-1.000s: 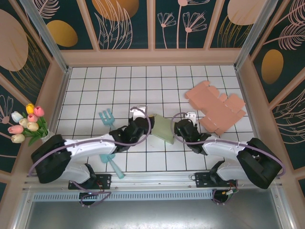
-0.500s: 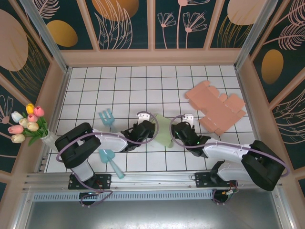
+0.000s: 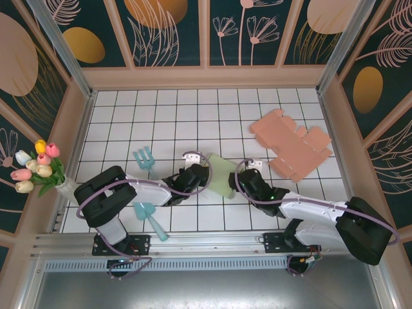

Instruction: Fold the paper box

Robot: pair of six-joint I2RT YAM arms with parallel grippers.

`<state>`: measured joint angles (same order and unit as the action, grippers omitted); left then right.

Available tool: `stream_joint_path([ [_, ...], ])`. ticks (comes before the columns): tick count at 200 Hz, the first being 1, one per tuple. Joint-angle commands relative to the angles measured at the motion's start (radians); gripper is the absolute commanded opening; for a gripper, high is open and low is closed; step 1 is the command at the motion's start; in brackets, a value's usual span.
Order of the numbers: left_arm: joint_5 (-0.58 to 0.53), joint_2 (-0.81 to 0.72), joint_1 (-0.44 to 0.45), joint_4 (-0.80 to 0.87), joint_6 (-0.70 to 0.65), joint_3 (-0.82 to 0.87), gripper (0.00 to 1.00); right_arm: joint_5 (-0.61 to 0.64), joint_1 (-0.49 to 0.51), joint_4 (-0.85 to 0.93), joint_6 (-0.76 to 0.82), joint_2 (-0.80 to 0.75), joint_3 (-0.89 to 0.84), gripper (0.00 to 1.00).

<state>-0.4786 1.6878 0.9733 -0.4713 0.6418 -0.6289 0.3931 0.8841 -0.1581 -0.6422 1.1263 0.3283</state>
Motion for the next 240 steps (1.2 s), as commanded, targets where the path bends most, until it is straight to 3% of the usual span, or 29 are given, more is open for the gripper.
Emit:
stream_joint_path([
  [1,-0.012,-0.019,-0.001,0.018,0.021,0.024,0.42,-0.075,-0.02,-0.085,-0.002,0.037,-0.017,0.65],
  [56,0.006,-0.069,-0.002,0.027,0.037,0.031,0.43,-0.138,-0.084,-0.155,0.053,0.093,-0.041,0.62],
  [61,0.012,-0.077,-0.001,0.024,0.046,0.034,0.63,-0.141,-0.087,-0.158,0.064,0.093,-0.042,0.61],
  [65,0.02,-0.083,-0.001,0.023,0.052,0.036,0.94,-0.143,-0.088,-0.16,0.073,0.094,-0.042,0.61],
  [69,0.026,-0.091,-0.001,0.021,0.057,0.038,0.99,-0.144,-0.088,-0.164,0.082,0.094,-0.042,0.61],
  [82,0.045,-0.114,-0.001,0.04,0.112,0.034,0.99,-0.153,-0.088,-0.178,0.102,0.09,-0.046,0.62],
  [115,0.02,-0.117,-0.001,0.387,0.262,-0.14,0.99,-0.161,-0.088,-0.193,0.11,0.076,-0.06,0.62],
  [140,0.075,-0.076,-0.001,0.516,0.303,-0.24,0.99,-0.155,-0.09,-0.186,0.116,0.063,-0.063,0.62],
  [190,0.092,0.009,-0.002,0.59,0.341,-0.311,0.99,-0.155,-0.101,-0.182,0.134,0.053,-0.067,0.62],
  [240,0.107,-0.007,-0.003,0.59,0.375,-0.299,0.99,-0.162,-0.108,-0.193,0.141,0.072,-0.065,0.62],
])
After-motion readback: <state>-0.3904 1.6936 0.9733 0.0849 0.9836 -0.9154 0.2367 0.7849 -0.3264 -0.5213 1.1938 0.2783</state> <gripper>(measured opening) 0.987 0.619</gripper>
